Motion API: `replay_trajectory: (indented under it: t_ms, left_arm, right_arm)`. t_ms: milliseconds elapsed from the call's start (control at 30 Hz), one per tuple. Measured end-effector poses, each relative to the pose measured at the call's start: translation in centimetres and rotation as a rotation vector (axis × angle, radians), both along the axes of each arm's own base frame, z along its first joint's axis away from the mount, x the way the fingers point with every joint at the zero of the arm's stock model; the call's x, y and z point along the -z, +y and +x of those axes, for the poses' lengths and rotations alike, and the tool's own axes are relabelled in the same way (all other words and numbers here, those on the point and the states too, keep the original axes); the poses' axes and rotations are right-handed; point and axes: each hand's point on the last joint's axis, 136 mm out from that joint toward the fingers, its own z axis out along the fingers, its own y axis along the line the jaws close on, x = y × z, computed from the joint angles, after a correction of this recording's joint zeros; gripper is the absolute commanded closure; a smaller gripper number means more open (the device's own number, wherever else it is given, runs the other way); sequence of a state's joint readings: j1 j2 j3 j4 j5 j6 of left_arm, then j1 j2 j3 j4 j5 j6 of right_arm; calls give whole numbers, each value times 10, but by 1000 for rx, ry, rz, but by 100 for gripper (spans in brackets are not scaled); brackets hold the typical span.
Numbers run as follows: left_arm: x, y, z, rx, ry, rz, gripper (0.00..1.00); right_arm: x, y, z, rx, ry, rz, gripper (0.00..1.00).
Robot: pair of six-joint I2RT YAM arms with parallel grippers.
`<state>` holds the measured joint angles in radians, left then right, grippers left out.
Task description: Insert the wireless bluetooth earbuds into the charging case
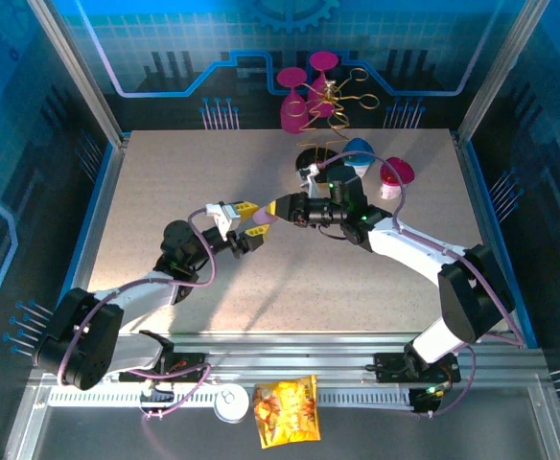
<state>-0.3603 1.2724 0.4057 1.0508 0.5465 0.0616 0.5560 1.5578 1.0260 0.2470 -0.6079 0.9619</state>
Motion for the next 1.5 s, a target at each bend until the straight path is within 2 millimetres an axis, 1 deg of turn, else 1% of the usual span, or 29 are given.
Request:
replay_trajectory:
  t_ms: [133,233,333,400,467,633,700,833,1000,1067,1200,1300,1367,1400,1467,1500]
  left_arm:
    - [0,0,0,1,2,-1,22]
    - [1,0,-1,1,2,10,11]
    - [5,0,-4,7,12,34,1]
    - [13,-2,-7,19,36,59,1]
    - [24,-6,-12,42,73,96,1]
    - [47,-18,-23,111,150,198,1]
    - [52,-20,-24,123,171,233,1]
    - [60,-22,-28,143,199,285,1]
    - [70,-22,-30,153,232,313,1]
    - [73,-22,-30,155,241,320,1]
    - [75,-21,-30,150,247,326,1]
    - [75,-17,-23,98,254,328,1]
    - [71,-10,-14,40,247,323,1]
    - [67,-5,-8,-1,240,316,1]
    - [59,10,3,-98,215,302,1]
    - [54,19,9,-159,205,293,1]
  right_arm:
    - [3,-6,3,28,-3,-11,92]
    - [15,-20,9,81,-1,-52,92]
    - [34,-42,20,162,-2,-128,92]
    - [48,-57,25,218,-3,-189,92]
    - [67,-75,30,275,3,-261,92]
    - [114,-113,29,371,58,-396,92]
    - [130,-123,29,396,82,-430,92]
    - [156,-135,28,422,126,-481,92]
    - [181,-142,27,430,160,-535,87]
    - [187,-145,27,435,169,-544,80]
    - [187,-151,31,456,156,-559,51]
    - [182,-160,33,474,128,-586,30]
    - [173,-166,35,485,93,-601,20]
    - [165,-170,36,497,65,-609,15]
    - [148,-179,40,519,6,-624,5]
    - [138,-185,42,534,-30,-634,3]
